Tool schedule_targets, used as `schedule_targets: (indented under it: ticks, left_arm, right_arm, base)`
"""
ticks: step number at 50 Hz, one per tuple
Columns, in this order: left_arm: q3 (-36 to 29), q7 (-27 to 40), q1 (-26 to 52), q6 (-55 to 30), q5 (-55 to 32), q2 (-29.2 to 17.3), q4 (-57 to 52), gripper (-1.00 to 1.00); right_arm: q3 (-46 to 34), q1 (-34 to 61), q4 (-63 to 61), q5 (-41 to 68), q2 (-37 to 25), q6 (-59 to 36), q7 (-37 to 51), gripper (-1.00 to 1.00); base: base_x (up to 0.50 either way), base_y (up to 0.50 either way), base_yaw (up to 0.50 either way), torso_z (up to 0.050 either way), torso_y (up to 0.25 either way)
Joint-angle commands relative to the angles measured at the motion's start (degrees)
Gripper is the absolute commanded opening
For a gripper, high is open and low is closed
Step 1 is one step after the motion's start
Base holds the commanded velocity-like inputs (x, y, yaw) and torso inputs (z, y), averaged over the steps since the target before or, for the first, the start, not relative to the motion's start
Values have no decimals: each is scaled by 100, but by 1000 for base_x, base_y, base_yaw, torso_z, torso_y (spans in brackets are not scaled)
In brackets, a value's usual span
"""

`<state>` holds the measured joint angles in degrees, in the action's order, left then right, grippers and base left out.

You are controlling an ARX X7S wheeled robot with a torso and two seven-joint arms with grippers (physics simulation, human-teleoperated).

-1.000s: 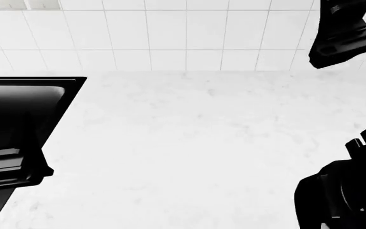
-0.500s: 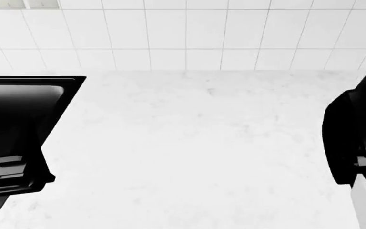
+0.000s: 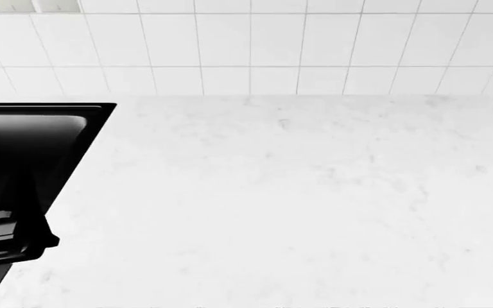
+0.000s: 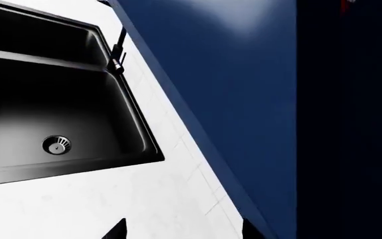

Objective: Pick and place the shaker into the drawer. Then close the cabinet.

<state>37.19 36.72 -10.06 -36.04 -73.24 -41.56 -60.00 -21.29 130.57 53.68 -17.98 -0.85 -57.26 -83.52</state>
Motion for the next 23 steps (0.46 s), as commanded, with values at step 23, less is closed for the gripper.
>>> schedule_targets:
  ticks: [23]
  left_arm:
    - [639,-115,-179,450,-325,90,432,100]
  right_arm:
    - [-2970,322,2131,1790,-530,1576,5236,100]
  base:
    - [0,0,0,2,0]
